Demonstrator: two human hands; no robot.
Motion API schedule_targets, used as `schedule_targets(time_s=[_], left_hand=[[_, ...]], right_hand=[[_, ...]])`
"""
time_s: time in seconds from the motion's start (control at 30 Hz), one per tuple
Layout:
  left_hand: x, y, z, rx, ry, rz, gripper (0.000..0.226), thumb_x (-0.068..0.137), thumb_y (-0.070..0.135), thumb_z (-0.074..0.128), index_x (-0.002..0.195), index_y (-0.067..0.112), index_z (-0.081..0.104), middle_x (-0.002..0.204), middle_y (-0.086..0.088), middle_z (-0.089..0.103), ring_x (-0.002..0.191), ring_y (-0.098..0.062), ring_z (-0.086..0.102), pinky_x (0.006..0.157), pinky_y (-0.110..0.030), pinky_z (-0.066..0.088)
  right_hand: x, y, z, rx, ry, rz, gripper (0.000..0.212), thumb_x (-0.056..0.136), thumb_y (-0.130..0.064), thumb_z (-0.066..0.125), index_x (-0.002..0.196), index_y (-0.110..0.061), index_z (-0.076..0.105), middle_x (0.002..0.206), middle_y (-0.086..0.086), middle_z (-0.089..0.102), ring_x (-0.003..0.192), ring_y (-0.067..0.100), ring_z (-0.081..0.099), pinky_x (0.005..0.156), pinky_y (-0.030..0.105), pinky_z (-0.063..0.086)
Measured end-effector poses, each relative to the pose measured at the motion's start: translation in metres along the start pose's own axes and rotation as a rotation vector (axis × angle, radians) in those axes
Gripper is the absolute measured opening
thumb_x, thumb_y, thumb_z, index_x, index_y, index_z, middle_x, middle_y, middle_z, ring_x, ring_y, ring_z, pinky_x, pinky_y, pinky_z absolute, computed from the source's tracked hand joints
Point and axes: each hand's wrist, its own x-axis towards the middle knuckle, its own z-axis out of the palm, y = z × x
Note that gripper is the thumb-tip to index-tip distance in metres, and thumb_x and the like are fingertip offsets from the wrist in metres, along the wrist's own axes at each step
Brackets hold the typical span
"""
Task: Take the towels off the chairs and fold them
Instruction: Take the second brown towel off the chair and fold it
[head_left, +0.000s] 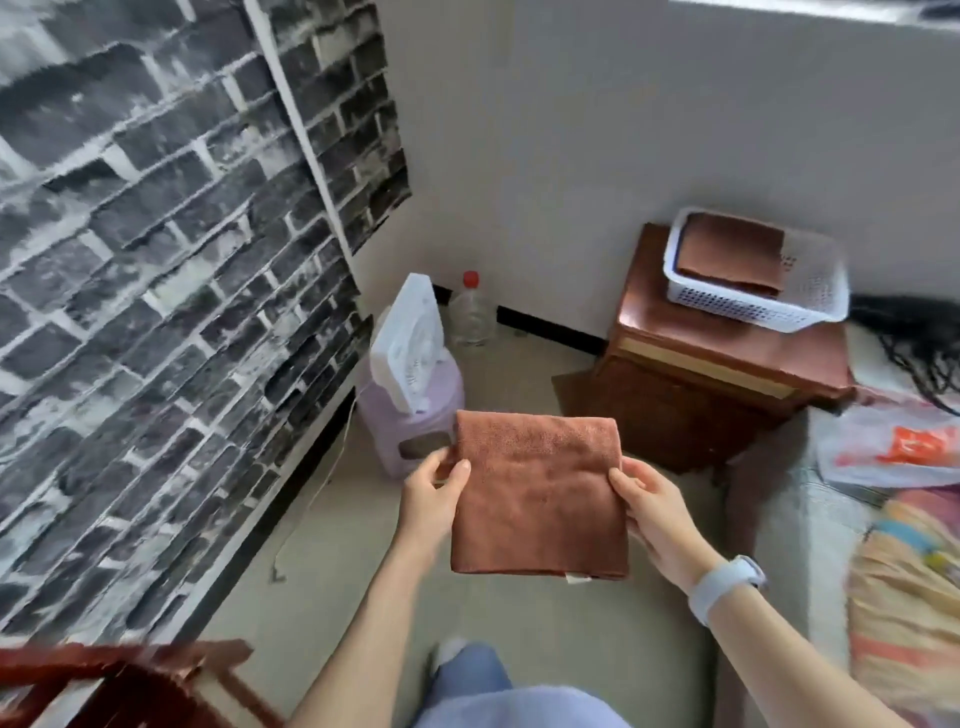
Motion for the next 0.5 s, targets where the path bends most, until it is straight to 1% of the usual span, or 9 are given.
schedule_targets(time_s=[0.07,0.1,0.17,0.2,0.23,0.3,0.33,0.43,0.5], left_hand=[[0.025,0.019,0.034,0.033,-0.068,0.016,0.024,0.090,0.009,0.055,0.113,0.008,0.060,0.103,0.000,0.065,0.094,-0.013,0.059,0.087,-0.024,0.048],[0.039,0.028,0.052,0.051,-0.097,0.023,0.026,0.090,0.008,0.055,0.115,0.007,0.059,0.105,-0.002,0.064,0.095,-0.014,0.058,0.089,-0.025,0.048],[0.065,0.044,0.086,0.081,-0.156,0.036,0.027,0.090,0.009,0.055,0.117,0.009,0.057,0.104,-0.001,0.062,0.095,-0.013,0.057,0.085,-0.022,0.048],[0.079,0.052,0.103,0.093,-0.185,0.029,0.029,0.090,0.010,0.054,0.119,0.011,0.056,0.104,0.000,0.061,0.096,-0.013,0.057,0.085,-0.022,0.048],[0.093,0.059,0.120,0.100,-0.213,0.019,0.031,0.090,0.011,0.055,0.121,0.011,0.055,0.105,0.000,0.061,0.098,-0.014,0.057,0.087,-0.026,0.049],[0.124,0.073,0.156,0.112,-0.266,-0.002,0.032,0.090,0.013,0.055,0.121,0.010,0.056,0.108,-0.003,0.062,0.101,-0.018,0.059,0.094,-0.035,0.048],[0.141,0.080,0.173,0.112,-0.289,-0.007,0.031,0.090,0.013,0.056,0.121,0.010,0.057,0.109,-0.004,0.063,0.101,-0.018,0.059,0.095,-0.037,0.048],[0.194,0.106,0.227,0.147,-0.343,-0.001,0.030,0.089,0.014,0.057,0.119,0.011,0.058,0.115,-0.007,0.064,0.101,-0.019,0.060,0.095,-0.039,0.046],[0.228,0.126,0.261,0.193,-0.375,0.010,0.032,0.090,0.017,0.055,0.121,0.012,0.057,0.117,-0.007,0.063,0.105,-0.020,0.059,0.095,-0.039,0.048]], right_hand=[[0.016,-0.013,-0.028,0.028,0.058,-0.011,0.015,0.095,-0.022,0.047,0.101,-0.026,0.060,0.096,0.003,0.067,0.089,0.019,0.063,0.085,0.039,0.050],[0.025,-0.019,-0.041,0.040,0.089,-0.013,0.015,0.095,-0.022,0.047,0.102,-0.026,0.059,0.097,0.004,0.067,0.091,0.020,0.064,0.086,0.040,0.050],[0.044,-0.030,-0.066,0.056,0.146,-0.011,0.015,0.095,-0.023,0.046,0.105,-0.025,0.057,0.099,0.005,0.066,0.093,0.020,0.063,0.086,0.041,0.051],[0.055,-0.036,-0.077,0.063,0.171,-0.009,0.016,0.096,-0.023,0.045,0.106,-0.024,0.057,0.099,0.004,0.066,0.093,0.019,0.063,0.085,0.040,0.051],[0.066,-0.042,-0.089,0.075,0.197,-0.006,0.016,0.096,-0.023,0.045,0.107,-0.022,0.056,0.098,0.004,0.065,0.091,0.019,0.063,0.082,0.038,0.052],[0.092,-0.057,-0.113,0.114,0.257,0.004,0.016,0.096,-0.021,0.044,0.107,-0.020,0.056,0.094,0.004,0.065,0.085,0.017,0.062,0.073,0.032,0.051],[0.107,-0.067,-0.124,0.130,0.287,0.008,0.016,0.096,-0.020,0.044,0.107,-0.021,0.056,0.092,0.003,0.064,0.083,0.015,0.062,0.068,0.029,0.051],[0.153,-0.099,-0.154,0.177,0.365,0.028,0.016,0.097,-0.019,0.043,0.107,-0.020,0.056,0.089,0.002,0.064,0.079,0.013,0.061,0.061,0.026,0.047],[0.182,-0.122,-0.174,0.180,0.404,0.034,0.018,0.097,-0.021,0.043,0.111,-0.021,0.055,0.092,0.001,0.064,0.084,0.014,0.061,0.062,0.026,0.045]])
